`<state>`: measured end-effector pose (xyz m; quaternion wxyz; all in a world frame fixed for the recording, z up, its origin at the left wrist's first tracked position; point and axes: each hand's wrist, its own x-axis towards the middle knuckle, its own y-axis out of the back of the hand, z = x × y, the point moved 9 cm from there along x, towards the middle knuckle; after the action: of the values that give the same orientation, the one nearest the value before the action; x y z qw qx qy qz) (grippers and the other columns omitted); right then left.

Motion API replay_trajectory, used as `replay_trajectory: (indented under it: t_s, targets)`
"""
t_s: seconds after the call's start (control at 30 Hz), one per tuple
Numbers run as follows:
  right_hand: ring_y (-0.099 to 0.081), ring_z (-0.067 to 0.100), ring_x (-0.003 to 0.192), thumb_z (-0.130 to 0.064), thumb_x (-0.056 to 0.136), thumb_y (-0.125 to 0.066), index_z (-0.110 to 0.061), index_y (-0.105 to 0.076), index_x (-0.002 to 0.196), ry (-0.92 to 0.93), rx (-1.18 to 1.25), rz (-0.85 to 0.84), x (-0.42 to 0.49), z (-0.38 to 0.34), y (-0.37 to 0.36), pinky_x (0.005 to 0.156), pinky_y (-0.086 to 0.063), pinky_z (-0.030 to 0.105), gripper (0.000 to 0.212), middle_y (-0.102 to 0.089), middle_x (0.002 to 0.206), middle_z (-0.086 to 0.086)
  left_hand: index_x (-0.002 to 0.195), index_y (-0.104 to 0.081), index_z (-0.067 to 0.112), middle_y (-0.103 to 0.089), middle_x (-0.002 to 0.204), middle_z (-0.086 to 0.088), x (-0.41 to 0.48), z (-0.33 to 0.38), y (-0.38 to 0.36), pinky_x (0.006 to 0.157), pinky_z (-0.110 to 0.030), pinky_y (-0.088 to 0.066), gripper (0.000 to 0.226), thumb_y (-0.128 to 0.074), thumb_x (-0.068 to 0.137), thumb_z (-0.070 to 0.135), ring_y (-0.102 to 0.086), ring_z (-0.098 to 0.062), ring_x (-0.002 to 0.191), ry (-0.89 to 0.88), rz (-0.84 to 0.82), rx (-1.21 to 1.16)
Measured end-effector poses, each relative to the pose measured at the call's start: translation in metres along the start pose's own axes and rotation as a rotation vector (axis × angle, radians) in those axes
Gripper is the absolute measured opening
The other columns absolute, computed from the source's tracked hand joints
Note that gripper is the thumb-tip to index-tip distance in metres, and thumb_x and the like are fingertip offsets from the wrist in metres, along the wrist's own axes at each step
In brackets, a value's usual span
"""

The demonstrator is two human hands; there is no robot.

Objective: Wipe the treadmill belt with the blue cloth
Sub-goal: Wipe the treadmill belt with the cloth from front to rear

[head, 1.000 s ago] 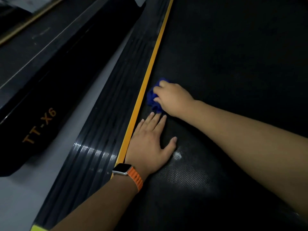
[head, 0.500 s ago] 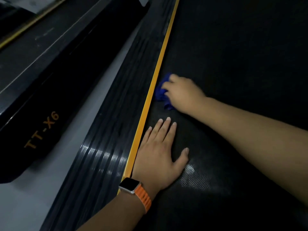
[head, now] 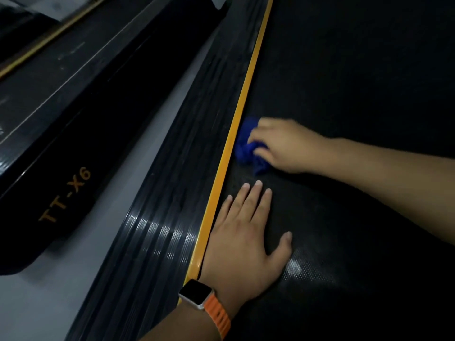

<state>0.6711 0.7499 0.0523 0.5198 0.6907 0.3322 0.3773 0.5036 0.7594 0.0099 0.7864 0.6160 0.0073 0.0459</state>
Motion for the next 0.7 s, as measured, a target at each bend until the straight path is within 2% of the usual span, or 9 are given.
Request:
replay_trajectory:
  t_s: [0.07,0.1,0.2,0.27,0.37,0.47,0.57,0.6,0.7]
  targets:
    - [-0.056,0.02,0.092,-0.036,0.095,-0.055,-0.026,-0.06,0.118,0.071,-0.053,-0.043,0.003,0.004,-0.002,0.081,-0.051,0.041,0.025,-0.051,0.111,-0.001,0.165,-0.02,0.027,-0.007,0.173,0.01,0.001,0.0,0.001,0.13,-0.036,-0.004,0.079,-0.03,0.097,0.067,0.006,-0.004,0.157,0.005,0.006,-0.005]
    - [-0.055,0.021,0.094,-0.035,0.096,-0.054,-0.026,-0.059,0.119,0.042,-0.114,-0.02,0.02,0.019,0.003,0.081,-0.051,0.042,0.026,-0.05,0.111,0.001,0.165,-0.02,0.027,-0.007,0.173,0.01,0.001,-0.001,0.002,0.13,-0.035,-0.003,0.079,-0.031,0.097,0.067,0.007,-0.004,0.157,0.007,0.007,-0.008]
    - [-0.055,0.032,0.097,-0.028,0.097,-0.054,-0.018,-0.062,0.119,-0.284,-0.15,0.096,0.072,0.087,0.017,0.08,-0.05,0.042,0.026,-0.048,0.113,0.011,0.165,-0.015,0.029,-0.001,0.172,0.013,0.002,0.0,0.0,0.129,-0.032,0.003,0.079,-0.03,0.098,0.068,0.013,-0.001,0.156,-0.001,-0.009,-0.009]
    - [-0.056,0.036,0.095,-0.024,0.096,-0.056,-0.015,-0.063,0.118,-0.397,-0.136,0.141,0.082,0.092,0.013,0.075,-0.047,0.039,0.025,-0.048,0.114,0.013,0.165,-0.015,0.03,-0.001,0.172,0.014,0.002,0.0,0.003,0.129,-0.032,0.002,0.079,-0.032,0.098,0.068,0.013,0.0,0.156,0.003,0.006,-0.015]
    - [-0.059,0.034,0.092,-0.03,0.097,-0.053,-0.014,-0.062,0.115,-0.27,-0.078,0.122,0.054,0.04,-0.001,0.08,-0.052,0.044,0.026,-0.047,0.115,0.011,0.164,-0.023,0.028,-0.009,0.172,0.011,0.002,-0.002,0.001,0.129,-0.034,-0.003,0.078,-0.035,0.097,0.066,0.004,-0.003,0.157,0.002,0.014,-0.013]
    - [-0.06,0.027,0.089,-0.035,0.097,-0.051,-0.021,-0.062,0.118,0.023,0.031,0.045,-0.001,-0.025,-0.006,0.079,-0.052,0.044,0.027,-0.05,0.113,0.003,0.163,-0.029,0.024,-0.018,0.171,0.007,0.001,-0.003,-0.002,0.129,-0.035,-0.008,0.077,-0.036,0.097,0.065,-0.006,-0.007,0.158,0.011,0.021,0.001]
    - [-0.058,0.022,0.093,-0.036,0.097,-0.052,-0.028,-0.06,0.125,0.177,-0.041,-0.019,-0.007,-0.02,-0.003,0.081,-0.051,0.042,0.031,-0.05,0.112,0.0,0.164,-0.025,0.026,-0.014,0.172,0.009,0.001,0.0,0.0,0.129,-0.034,-0.005,0.078,-0.033,0.098,0.066,-0.002,-0.006,0.158,0.008,0.011,0.002]
    - [-0.057,0.023,0.094,-0.036,0.096,-0.052,-0.029,-0.06,0.125,0.115,-0.102,0.011,0.008,0.006,0.002,0.082,-0.051,0.043,0.031,-0.049,0.113,0.002,0.164,-0.022,0.027,-0.009,0.172,0.011,0.002,-0.001,0.001,0.129,-0.033,-0.003,0.078,-0.032,0.098,0.067,0.003,-0.003,0.158,0.008,0.01,0.0]
    - [-0.053,0.029,0.089,-0.026,0.096,-0.054,-0.02,-0.063,0.118,-0.302,-0.15,0.137,0.042,0.103,0.026,0.082,-0.052,0.045,0.025,-0.046,0.113,0.009,0.165,-0.016,0.03,-0.002,0.172,0.014,0.002,0.001,0.004,0.128,-0.03,0.003,0.079,-0.031,0.097,0.068,0.011,0.001,0.156,0.006,0.01,-0.006]
